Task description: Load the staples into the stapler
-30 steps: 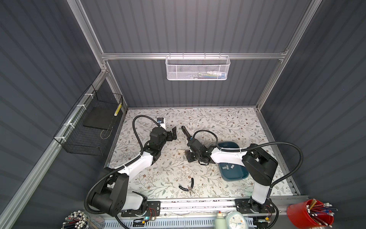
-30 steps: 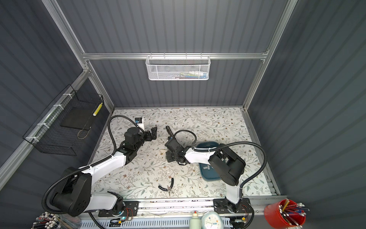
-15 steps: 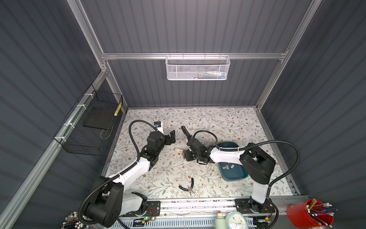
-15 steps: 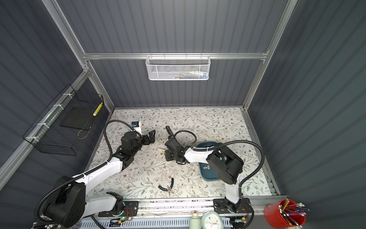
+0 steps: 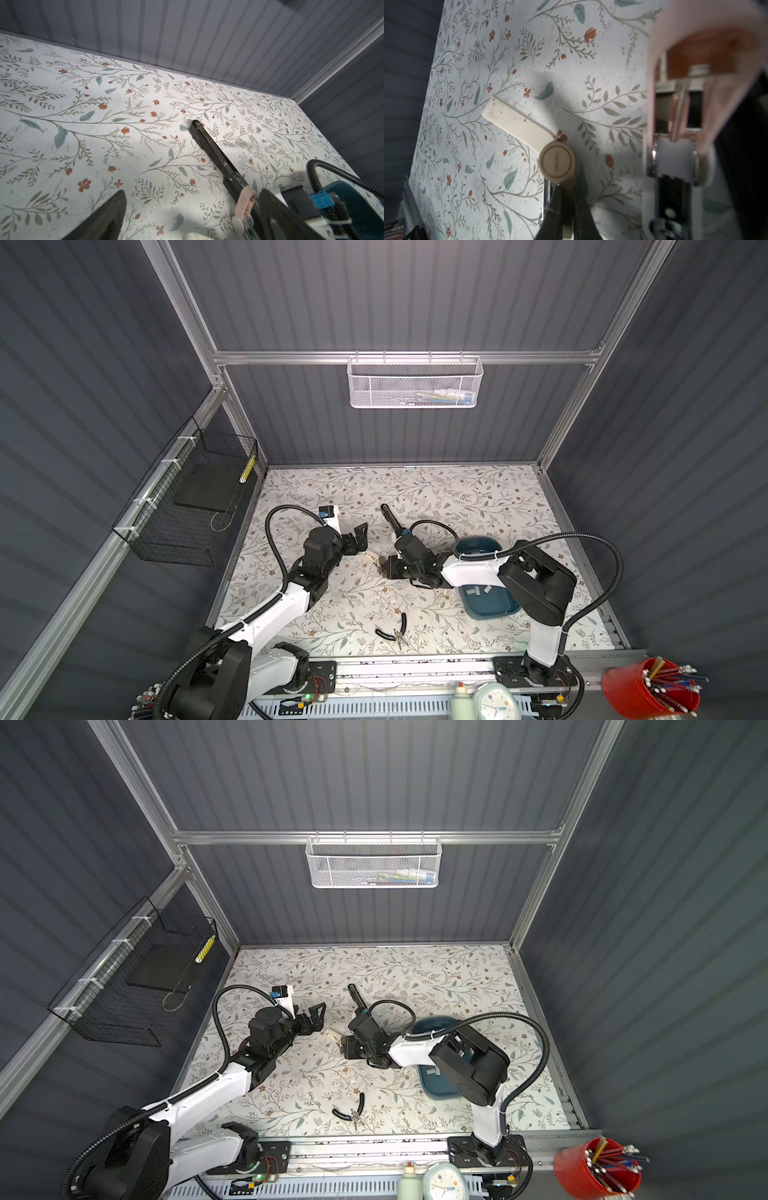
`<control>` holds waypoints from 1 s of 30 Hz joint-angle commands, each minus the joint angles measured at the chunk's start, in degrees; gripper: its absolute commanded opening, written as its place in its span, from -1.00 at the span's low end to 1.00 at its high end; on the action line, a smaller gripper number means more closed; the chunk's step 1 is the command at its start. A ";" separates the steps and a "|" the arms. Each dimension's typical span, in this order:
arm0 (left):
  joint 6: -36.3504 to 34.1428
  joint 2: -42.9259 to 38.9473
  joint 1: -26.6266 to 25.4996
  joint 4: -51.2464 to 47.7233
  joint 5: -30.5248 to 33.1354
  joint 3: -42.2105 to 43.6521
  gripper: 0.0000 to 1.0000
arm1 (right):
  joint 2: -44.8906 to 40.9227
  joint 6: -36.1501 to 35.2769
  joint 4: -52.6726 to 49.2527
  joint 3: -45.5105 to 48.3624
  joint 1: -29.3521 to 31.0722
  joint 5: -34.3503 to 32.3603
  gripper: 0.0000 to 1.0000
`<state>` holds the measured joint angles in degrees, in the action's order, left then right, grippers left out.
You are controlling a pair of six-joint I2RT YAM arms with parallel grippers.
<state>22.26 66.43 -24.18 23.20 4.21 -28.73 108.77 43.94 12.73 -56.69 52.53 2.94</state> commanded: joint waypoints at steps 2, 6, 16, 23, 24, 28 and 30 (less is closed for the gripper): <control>2.85 0.00 0.37 -0.19 -1.81 0.77 0.99 | 3.47 2.58 -3.89 1.17 0.82 -1.66 -0.92; 7.24 1.31 0.37 -3.46 1.56 0.53 0.99 | 4.57 3.64 -3.85 2.34 0.82 -3.18 -0.92; 5.00 -1.54 0.37 -6.81 0.57 1.78 0.98 | 5.09 4.17 -7.48 3.28 1.23 -8.09 -0.84; 3.99 -3.52 0.37 -6.77 -0.49 3.26 0.98 | 5.16 3.67 -11.49 2.55 1.69 -11.99 -0.62; 3.94 -3.14 0.41 -6.78 -0.73 3.25 0.99 | 5.21 3.69 -11.72 2.45 1.69 -12.18 -0.61; 4.04 -2.17 0.37 -6.11 -1.48 3.28 0.98 | 4.91 3.18 -12.71 2.30 1.86 -13.07 -0.61; 4.09 -2.56 0.37 -5.80 -1.18 3.67 0.98 | 4.18 2.45 -12.73 2.13 2.01 -13.19 -0.60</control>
<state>27.29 63.94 -24.18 17.10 3.77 -25.85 110.30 47.83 11.70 -56.36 54.57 -7.44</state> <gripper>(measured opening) 0.992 0.198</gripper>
